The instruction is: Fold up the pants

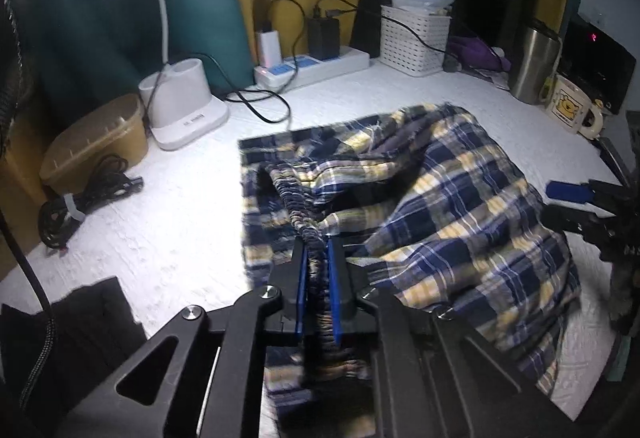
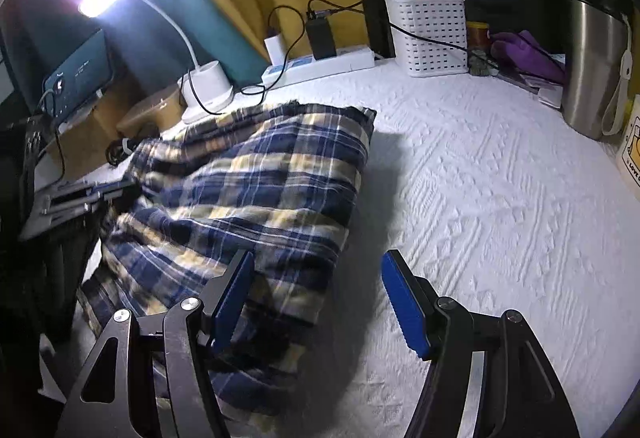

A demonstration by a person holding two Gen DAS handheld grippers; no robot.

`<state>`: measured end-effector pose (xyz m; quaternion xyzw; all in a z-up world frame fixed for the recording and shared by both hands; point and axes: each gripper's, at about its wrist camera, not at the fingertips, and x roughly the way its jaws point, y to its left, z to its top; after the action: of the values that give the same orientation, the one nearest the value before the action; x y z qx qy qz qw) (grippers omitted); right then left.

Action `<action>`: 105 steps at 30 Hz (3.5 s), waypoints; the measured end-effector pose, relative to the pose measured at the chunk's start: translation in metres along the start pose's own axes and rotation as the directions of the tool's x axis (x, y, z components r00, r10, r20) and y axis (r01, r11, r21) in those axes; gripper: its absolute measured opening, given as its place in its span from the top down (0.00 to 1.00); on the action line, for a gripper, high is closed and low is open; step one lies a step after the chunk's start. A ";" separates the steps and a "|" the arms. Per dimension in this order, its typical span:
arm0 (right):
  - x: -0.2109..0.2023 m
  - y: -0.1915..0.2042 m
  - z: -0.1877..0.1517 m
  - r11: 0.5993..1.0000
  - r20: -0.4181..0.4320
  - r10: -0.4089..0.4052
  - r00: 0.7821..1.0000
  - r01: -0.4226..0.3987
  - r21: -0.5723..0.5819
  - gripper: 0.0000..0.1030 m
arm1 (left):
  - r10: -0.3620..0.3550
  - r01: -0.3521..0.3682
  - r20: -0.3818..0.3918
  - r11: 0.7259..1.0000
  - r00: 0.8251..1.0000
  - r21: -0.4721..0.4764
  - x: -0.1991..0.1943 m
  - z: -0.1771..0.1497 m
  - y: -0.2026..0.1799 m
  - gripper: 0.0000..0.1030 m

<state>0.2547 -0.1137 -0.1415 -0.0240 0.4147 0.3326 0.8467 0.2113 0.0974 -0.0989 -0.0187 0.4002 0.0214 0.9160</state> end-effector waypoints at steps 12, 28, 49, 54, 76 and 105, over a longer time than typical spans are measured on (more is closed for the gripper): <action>-0.009 0.015 -0.036 0.997 -0.067 0.070 0.995 -0.068 0.030 0.60 | 0.002 0.000 0.044 0.999 0.999 -0.038 -0.003 0.006 0.014 0.92; -0.048 0.042 -0.068 0.999 0.013 -0.024 1.000 0.024 -0.025 0.97 | 0.011 -0.010 0.042 0.999 0.999 -0.031 -0.009 -0.004 0.018 0.92; -0.049 0.035 -0.076 0.996 -0.028 -0.075 0.997 0.077 0.046 0.96 | -0.016 0.017 0.033 1.000 0.999 -0.011 -0.009 -0.006 0.024 0.88; -0.050 0.028 -0.067 0.994 -0.009 -0.094 0.996 0.094 0.049 0.93 | -0.014 0.014 0.020 1.000 1.000 -0.003 -0.006 -0.005 0.023 0.88; -0.040 0.011 -0.030 0.987 0.051 -0.158 0.986 0.156 0.048 0.06 | -0.033 0.033 -0.006 0.999 0.999 0.003 0.001 -0.010 0.026 0.88; 0.031 -0.014 0.051 0.990 0.043 -0.137 0.990 0.137 0.010 0.37 | -0.083 0.083 0.059 0.997 0.995 0.005 0.015 0.035 0.048 0.60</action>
<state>0.3114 -0.0919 -0.1337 -0.0421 0.3948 0.2725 0.8764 0.2442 0.1471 -0.0867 -0.0335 0.3719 -0.0169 0.9275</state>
